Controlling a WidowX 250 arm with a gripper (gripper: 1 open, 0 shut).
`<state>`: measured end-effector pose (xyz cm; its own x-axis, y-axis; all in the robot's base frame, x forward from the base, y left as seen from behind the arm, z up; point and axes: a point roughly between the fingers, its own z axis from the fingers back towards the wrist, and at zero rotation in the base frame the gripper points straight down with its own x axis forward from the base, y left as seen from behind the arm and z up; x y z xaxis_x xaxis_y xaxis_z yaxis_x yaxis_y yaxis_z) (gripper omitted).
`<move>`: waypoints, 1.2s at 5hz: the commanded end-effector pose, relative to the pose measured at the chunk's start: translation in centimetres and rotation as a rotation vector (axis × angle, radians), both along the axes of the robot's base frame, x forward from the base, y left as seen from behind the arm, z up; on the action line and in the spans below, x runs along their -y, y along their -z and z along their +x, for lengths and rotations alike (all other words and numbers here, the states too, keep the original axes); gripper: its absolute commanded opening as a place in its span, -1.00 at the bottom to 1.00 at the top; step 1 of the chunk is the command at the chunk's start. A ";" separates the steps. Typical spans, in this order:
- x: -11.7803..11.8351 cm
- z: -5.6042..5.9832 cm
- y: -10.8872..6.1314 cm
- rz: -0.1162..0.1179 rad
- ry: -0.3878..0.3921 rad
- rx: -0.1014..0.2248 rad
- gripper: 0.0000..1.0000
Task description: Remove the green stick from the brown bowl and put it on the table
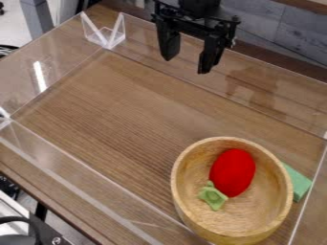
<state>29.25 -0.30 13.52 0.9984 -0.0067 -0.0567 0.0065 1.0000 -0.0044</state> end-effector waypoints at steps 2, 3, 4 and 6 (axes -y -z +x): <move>3.7 -0.5 0.7 -0.032 -0.077 -0.039 1.00; 7.9 -1.0 0.8 -0.061 -0.124 -0.044 1.00; 11.3 -1.9 2.8 -0.084 -0.069 -0.057 1.00; 15.0 -3.5 7.3 -0.118 0.014 -0.051 -1.00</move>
